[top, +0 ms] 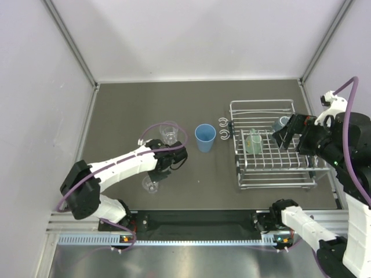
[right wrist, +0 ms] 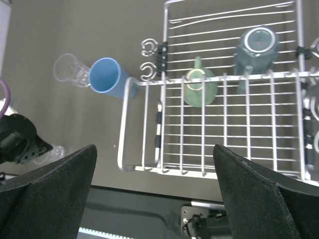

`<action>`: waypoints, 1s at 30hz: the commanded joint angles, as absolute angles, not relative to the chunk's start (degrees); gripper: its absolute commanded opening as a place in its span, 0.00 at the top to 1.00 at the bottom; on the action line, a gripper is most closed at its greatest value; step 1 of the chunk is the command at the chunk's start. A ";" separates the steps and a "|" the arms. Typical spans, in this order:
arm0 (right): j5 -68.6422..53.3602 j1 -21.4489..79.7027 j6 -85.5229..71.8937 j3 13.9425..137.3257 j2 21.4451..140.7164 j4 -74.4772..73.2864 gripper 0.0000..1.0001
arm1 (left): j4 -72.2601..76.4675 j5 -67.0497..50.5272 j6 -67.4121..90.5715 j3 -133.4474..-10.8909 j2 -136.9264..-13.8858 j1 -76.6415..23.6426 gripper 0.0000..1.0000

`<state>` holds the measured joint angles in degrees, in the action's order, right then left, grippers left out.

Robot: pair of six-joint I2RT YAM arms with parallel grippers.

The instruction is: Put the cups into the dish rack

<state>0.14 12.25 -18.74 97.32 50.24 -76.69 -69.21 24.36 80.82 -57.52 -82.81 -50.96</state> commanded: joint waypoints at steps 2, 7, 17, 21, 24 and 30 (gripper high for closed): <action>-5.88 12.39 -20.13 94.84 49.22 -71.29 0.00 | -67.52 23.91 76.30 -62.66 -74.72 -50.62 1.00; -12.73 12.39 -21.00 91.50 47.73 -66.81 0.00 | -55.76 19.88 66.13 -63.64 -62.86 -50.63 1.00; -29.69 12.39 -26.09 83.42 44.74 -52.94 0.00 | -13.82 -3.33 53.61 -51.43 -42.46 -50.63 1.00; -38.29 12.39 -34.26 75.53 42.20 -39.53 0.00 | -2.14 -6.32 55.80 -47.91 -38.07 -50.63 1.00; -43.14 12.48 -43.31 68.76 39.64 -25.64 0.00 | 7.27 -5.54 58.52 -44.48 -34.99 -50.62 1.00; -41.49 15.46 -56.67 60.21 37.27 -9.78 0.00 | 23.01 -1.94 64.51 -38.50 -31.46 -50.62 1.00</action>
<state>-40.25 13.26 -47.11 62.61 38.83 -25.17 6.13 -3.31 60.60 -39.99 -32.56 -50.72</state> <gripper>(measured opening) 0.996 0.036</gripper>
